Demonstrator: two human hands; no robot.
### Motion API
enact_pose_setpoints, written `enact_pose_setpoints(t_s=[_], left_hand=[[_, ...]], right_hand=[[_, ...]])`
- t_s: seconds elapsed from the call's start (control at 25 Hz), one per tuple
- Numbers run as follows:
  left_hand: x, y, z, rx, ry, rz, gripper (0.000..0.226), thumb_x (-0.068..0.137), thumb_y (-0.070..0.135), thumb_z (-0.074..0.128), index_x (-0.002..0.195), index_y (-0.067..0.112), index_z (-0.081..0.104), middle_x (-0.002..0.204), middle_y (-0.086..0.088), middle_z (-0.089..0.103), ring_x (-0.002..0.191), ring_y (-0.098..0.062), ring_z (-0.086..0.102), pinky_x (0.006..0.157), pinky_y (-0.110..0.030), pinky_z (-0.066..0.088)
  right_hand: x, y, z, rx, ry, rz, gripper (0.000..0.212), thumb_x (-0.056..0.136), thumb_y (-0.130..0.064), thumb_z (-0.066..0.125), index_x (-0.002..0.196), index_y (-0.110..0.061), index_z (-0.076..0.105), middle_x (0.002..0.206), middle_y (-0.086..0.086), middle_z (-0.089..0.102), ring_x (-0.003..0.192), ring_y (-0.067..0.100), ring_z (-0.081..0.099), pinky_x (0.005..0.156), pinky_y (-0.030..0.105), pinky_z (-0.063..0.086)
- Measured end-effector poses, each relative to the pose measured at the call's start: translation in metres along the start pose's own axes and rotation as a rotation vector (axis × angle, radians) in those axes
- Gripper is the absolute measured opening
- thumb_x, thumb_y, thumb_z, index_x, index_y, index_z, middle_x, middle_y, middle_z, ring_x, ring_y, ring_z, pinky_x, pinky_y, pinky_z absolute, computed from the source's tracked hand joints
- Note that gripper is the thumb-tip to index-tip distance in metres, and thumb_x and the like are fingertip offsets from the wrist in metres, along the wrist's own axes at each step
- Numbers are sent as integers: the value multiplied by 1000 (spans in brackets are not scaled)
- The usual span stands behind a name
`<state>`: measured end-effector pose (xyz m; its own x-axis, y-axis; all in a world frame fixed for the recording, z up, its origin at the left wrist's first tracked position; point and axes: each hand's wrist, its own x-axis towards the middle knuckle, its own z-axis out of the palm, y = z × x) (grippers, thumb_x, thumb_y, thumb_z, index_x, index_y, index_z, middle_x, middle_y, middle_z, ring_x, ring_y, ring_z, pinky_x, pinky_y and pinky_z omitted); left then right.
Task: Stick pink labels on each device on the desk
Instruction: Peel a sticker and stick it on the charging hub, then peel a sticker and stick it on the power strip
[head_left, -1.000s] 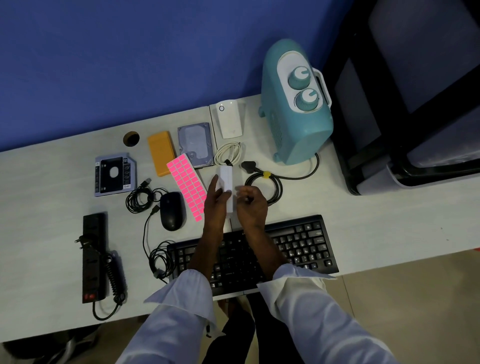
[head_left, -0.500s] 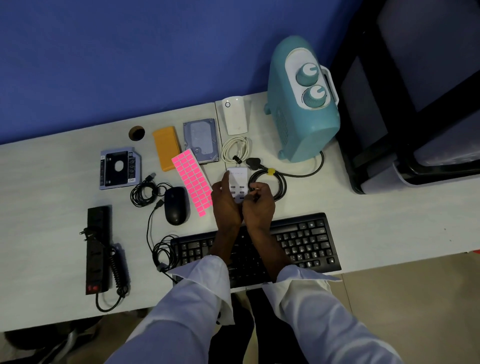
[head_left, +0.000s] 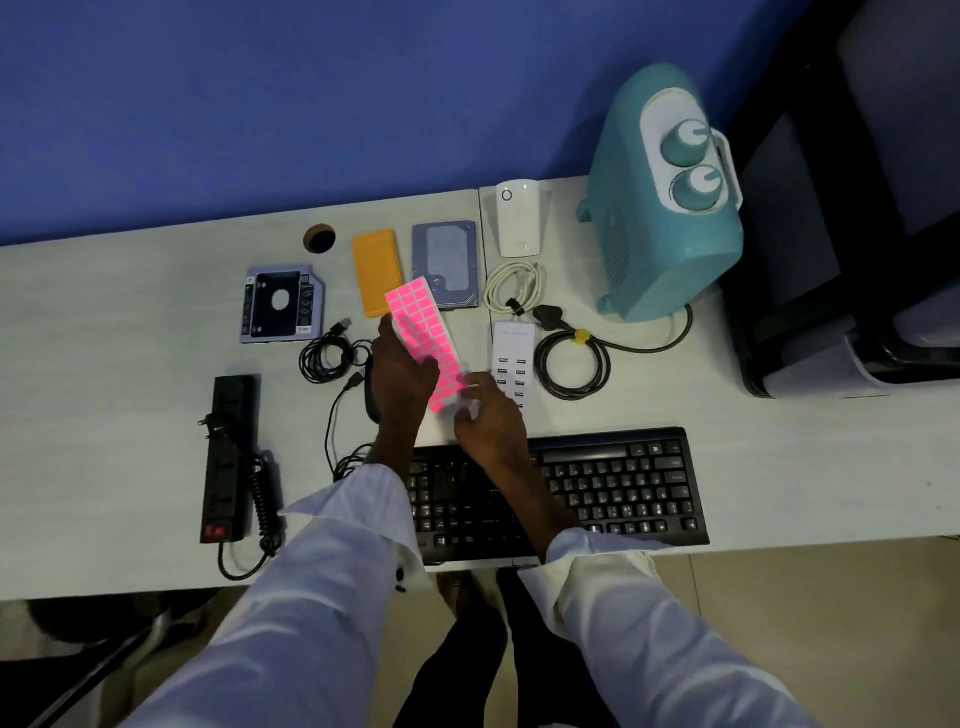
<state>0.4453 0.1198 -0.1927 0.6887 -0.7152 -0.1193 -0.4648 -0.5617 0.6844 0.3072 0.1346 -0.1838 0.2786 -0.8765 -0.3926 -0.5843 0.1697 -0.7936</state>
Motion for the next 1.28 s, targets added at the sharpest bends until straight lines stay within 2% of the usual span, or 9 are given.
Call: enact_pose_setpoints(t_s=[0.2, 0.36, 0.48, 0.68, 0.84, 0.96, 1.08, 1.2, 1.28], left_hand=[[14, -2, 4, -196, -101, -272, 79, 84, 10, 66, 151, 15, 24, 104, -14, 68, 93, -34, 68, 78, -48, 59], [7, -6, 1, -264, -207, -299, 36, 90, 9, 64, 125, 6, 58, 102, -22, 71, 59, -18, 64, 45, -18, 50], [3, -12, 0, -135, -284, -202, 21, 93, 9, 60, 112, 4, 68, 96, -21, 72, 37, -3, 56, 39, -12, 42], [12, -2, -1, -164, -363, -251, 21, 91, 10, 60, 110, 5, 70, 89, -10, 68, 49, -11, 55, 40, -15, 41], [14, -7, -2, -90, -425, -205, 20, 89, 16, 67, 83, -2, 73, 49, 1, 55, 46, -15, 46, 56, -25, 37], [8, -11, -6, 19, -493, -107, 27, 90, 21, 67, 68, 5, 68, 46, 6, 51, 45, -10, 48, 53, -23, 35], [4, -12, -14, -71, -442, -126, 36, 92, 22, 67, 59, 12, 59, 38, 8, 44, 35, -3, 41, 44, -19, 31], [0, -15, -27, -293, -468, -304, 28, 93, 27, 67, 70, 11, 63, 36, 9, 40, 30, -3, 32, 35, -14, 24], [-2, -16, -33, -338, -486, -337, 25, 92, 32, 68, 84, 8, 68, 39, 6, 43, 33, -4, 34, 36, -15, 25]], right_hand=[[-3, -1, 8, -124, -32, 13, 45, 83, -17, 63, 127, -19, 54, 120, 3, 69, 109, 29, 65, 92, 40, 53], [2, -1, 4, -87, -26, 63, 41, 81, -18, 66, 121, -20, 58, 117, -2, 71, 104, 23, 67, 89, 36, 55], [1, 0, 5, -87, -24, 63, 41, 80, -19, 67, 120, -22, 58, 118, -5, 71, 104, 21, 68, 89, 35, 54], [0, 1, 7, -110, 2, 59, 41, 80, -20, 65, 120, -22, 58, 117, -4, 71, 102, 22, 68, 88, 35, 54], [2, 0, 6, -126, -14, 70, 40, 79, -19, 64, 119, -22, 59, 115, -2, 71, 102, 24, 67, 88, 36, 54], [4, 1, 9, -84, 1, 57, 42, 79, -20, 67, 119, -21, 57, 113, -2, 71, 101, 23, 68, 87, 37, 55], [2, 2, 12, -34, 105, 36, 43, 82, -28, 69, 121, -19, 56, 110, -1, 69, 99, 17, 67, 85, 34, 55], [1, -3, 15, 28, 170, 56, 44, 82, -32, 71, 120, -15, 57, 108, -2, 67, 92, 11, 63, 81, 29, 52], [3, -13, 13, 235, 96, 211, 42, 82, -29, 75, 117, -11, 61, 100, 0, 68, 78, 10, 63, 69, 26, 52]])
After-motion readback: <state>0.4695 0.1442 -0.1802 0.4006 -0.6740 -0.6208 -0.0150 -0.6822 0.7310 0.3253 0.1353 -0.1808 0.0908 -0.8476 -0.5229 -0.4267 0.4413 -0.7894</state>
